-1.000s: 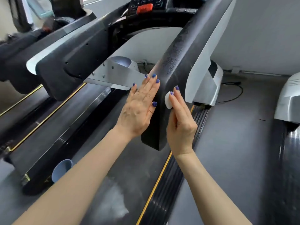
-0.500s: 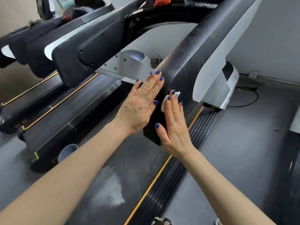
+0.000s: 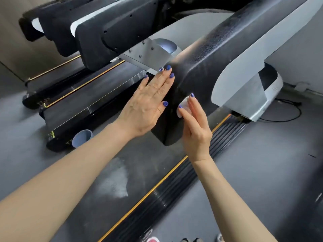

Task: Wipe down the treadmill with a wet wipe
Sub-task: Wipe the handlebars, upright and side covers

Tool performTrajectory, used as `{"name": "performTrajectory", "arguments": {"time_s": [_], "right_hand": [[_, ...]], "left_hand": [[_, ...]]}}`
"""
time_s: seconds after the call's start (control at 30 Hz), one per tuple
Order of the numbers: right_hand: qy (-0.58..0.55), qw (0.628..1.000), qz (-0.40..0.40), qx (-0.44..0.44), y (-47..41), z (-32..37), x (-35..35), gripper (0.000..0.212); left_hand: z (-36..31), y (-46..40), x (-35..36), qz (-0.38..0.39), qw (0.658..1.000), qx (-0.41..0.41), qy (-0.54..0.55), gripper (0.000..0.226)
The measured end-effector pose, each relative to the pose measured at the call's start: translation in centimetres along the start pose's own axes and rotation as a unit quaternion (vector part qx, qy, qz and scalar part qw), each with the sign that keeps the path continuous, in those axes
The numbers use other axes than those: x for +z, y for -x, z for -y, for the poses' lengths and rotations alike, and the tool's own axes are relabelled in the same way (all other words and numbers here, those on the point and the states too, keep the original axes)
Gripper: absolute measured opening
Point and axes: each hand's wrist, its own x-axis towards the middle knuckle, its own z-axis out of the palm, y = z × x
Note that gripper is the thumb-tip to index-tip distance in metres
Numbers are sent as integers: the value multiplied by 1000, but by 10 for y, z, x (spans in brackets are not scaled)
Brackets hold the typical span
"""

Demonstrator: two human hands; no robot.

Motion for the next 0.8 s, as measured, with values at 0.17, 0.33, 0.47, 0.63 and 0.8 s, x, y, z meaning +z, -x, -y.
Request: {"name": "performTrajectory", "arguments": {"time_s": [0.17, 0.33, 0.47, 0.63, 0.8], "right_hand": [[-53, 998, 40, 0, 14, 14, 3, 25], [81, 968, 235, -25, 60, -7, 2, 62], [136, 948, 272, -90, 57, -21, 1, 71], [183, 905, 326, -204, 62, -66, -12, 71], [171, 901, 329, -226, 57, -70, -13, 76]], "left_hand": [[12, 12, -2, 17, 999, 35, -14, 57], [11, 17, 3, 23, 999, 33, 9, 59], [11, 16, 6, 26, 999, 26, 17, 60], [12, 16, 6, 35, 999, 21, 15, 61], [8, 15, 7, 38, 999, -3, 14, 62]]}}
